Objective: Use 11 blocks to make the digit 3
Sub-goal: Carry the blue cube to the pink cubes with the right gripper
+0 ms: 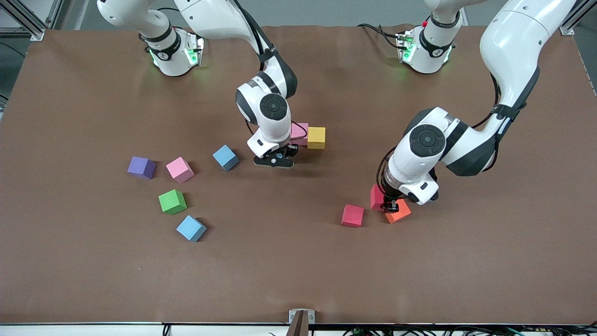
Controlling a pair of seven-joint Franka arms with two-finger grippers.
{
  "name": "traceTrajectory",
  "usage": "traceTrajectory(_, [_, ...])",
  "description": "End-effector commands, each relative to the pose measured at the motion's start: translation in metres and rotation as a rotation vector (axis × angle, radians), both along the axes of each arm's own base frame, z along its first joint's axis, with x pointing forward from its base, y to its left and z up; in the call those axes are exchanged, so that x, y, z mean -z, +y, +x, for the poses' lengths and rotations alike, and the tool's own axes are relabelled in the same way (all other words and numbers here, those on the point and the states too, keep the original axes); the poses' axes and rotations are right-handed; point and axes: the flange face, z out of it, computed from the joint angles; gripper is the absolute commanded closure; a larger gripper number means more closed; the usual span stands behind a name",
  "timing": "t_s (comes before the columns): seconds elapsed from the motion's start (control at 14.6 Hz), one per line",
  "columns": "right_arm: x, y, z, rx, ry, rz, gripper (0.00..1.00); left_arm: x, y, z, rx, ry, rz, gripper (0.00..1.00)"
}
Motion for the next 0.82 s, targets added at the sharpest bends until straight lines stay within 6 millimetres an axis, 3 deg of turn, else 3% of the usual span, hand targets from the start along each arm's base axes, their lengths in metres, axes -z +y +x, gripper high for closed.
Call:
traceTrajectory(0.0, [-0.0013, -0.0013, -0.0058, 0.011, -0.012, -0.01, 1.0, -0.0079, 0.0019, -0.0028, 0.007, 0.002, 0.0, 0.53])
traceTrajectory(0.75, [0.0007, 0.0046, -0.0109, 0.024, -0.015, -0.008, 1.0, -0.0062, 0.0019, -0.0028, 0.006, 0.005, -0.001, 0.53])
